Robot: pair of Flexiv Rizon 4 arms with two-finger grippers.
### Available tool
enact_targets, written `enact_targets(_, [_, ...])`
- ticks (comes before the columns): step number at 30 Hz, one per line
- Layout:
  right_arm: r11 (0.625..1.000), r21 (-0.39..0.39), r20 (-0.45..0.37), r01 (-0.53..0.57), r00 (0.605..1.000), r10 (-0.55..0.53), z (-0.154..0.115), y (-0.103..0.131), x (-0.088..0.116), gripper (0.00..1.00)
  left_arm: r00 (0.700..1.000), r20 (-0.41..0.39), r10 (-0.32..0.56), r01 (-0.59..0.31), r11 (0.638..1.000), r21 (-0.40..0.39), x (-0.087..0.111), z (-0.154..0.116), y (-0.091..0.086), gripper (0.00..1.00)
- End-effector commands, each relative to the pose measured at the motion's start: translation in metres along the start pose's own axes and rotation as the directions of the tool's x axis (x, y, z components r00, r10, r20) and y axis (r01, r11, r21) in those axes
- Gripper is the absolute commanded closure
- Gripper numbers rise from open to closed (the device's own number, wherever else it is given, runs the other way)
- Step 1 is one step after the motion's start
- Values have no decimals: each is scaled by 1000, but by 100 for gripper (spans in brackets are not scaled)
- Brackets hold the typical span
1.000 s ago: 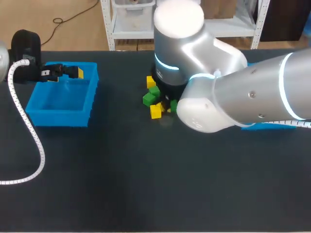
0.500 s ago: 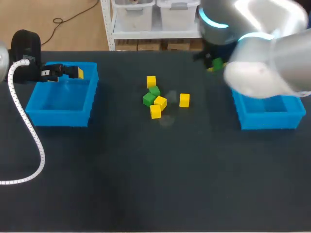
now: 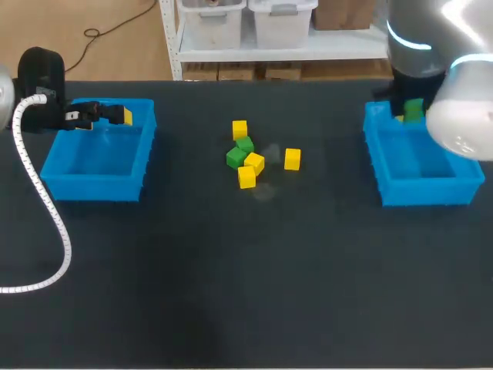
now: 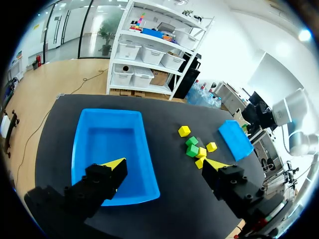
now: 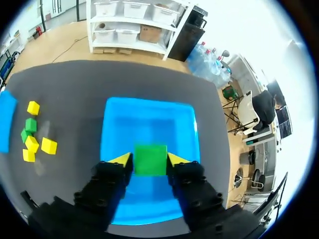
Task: Put the green cubes in the right bin and the yellow cubes in the left bin.
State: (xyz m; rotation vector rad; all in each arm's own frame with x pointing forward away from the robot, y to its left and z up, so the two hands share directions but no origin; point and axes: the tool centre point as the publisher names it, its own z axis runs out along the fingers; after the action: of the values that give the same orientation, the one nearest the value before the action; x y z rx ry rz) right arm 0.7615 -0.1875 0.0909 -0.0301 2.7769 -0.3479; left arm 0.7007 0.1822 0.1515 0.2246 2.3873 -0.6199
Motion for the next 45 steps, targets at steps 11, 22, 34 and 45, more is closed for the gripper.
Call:
enact_targets(11, [981, -104, 151, 164, 977, -148, -30, 84, -19, 0, 1000, 6, 2, -2, 1000, 11, 1, 0, 2, 0])
enact_targets(22, [861, -208, 239, 464, 878, -415, -61, 214, -22, 0, 1000, 6, 2, -2, 1000, 11, 1, 0, 2, 0])
enact_targets(34, [760, -239, 277, 604, 793, -543, -74, 276, -12, 0, 1000, 6, 2, -2, 1000, 11, 1, 0, 2, 0])
enact_targets(45, [675, -300, 237, 673, 739, -631, -65, 303, -6, 0, 1000, 6, 2, -2, 1000, 11, 1, 0, 2, 0])
